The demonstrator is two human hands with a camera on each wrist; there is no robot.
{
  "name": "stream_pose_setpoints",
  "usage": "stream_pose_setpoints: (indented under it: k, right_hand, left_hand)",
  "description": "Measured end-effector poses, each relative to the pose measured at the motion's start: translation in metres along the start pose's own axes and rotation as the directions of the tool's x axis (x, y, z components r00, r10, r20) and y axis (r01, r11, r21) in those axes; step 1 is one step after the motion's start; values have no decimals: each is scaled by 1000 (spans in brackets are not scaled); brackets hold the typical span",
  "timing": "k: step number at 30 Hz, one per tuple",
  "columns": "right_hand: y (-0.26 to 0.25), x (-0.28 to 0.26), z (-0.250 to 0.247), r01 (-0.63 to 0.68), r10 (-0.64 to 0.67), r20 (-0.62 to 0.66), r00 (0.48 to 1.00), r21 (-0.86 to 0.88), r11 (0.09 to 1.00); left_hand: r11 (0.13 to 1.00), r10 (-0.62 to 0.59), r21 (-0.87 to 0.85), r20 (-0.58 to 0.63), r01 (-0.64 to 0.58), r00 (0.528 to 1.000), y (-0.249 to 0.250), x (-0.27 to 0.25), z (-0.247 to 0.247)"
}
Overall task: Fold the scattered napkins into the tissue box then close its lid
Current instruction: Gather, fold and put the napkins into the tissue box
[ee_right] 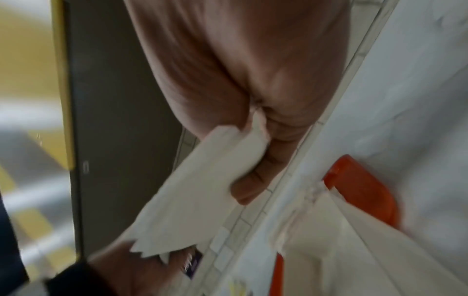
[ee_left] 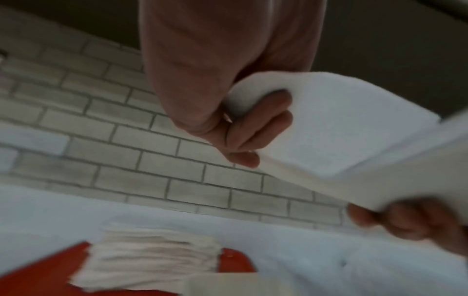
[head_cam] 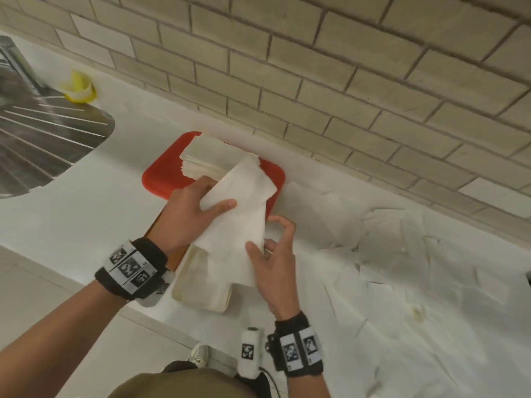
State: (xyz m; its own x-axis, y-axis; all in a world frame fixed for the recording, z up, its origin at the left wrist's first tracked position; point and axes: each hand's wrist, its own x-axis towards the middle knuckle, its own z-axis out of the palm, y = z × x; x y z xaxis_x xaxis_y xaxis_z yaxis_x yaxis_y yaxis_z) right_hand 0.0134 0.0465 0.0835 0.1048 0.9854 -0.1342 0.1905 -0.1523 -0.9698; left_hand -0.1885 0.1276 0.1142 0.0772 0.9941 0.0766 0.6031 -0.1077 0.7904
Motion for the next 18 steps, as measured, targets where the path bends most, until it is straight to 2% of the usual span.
stream_pose_setpoints:
  k: [2, 3, 5, 7, 10, 13, 16, 18]
  right_hand:
    - [17, 0, 33, -4, 1, -16, 1000, -189, 982]
    - [24, 1, 49, -28, 36, 23, 999, -293, 956]
    - [36, 1, 75, -93, 185, 140, 973, -493, 865]
    - [42, -2, 91, -108, 282, 212, 936, -589, 801]
    - [42, -3, 97, -110, 268, 201, 942, -569, 815]
    - [44, -4, 91, -141, 236, 134, 962, -495, 857]
    - [45, -6, 86, -88, 198, 161, 967, -520, 850]
    - [42, -6, 78, -29, 117, 130, 985, -541, 841]
  left_hand:
    - [996, -23, 88, -36, 26, 999, -24, -1, -17]
    - [992, -58, 112, -60, 65, 996, -34, -2, -24]
    - [986, -128, 96, -78, 136, 989, -47, -6, -34]
    - [991, -136, 11, -57, 137, 989, -55, -12, -37]
    - [994, -52, -100, -48, 47, 997, -60, -27, -36]
    - [983, 17, -183, -44, -25, 999, -59, -38, -28]
    - [966, 29, -258, 14, -24, 999, -69, -49, -10]
    - [952, 40, -305, 71, -16, 997, -76, -57, 4]
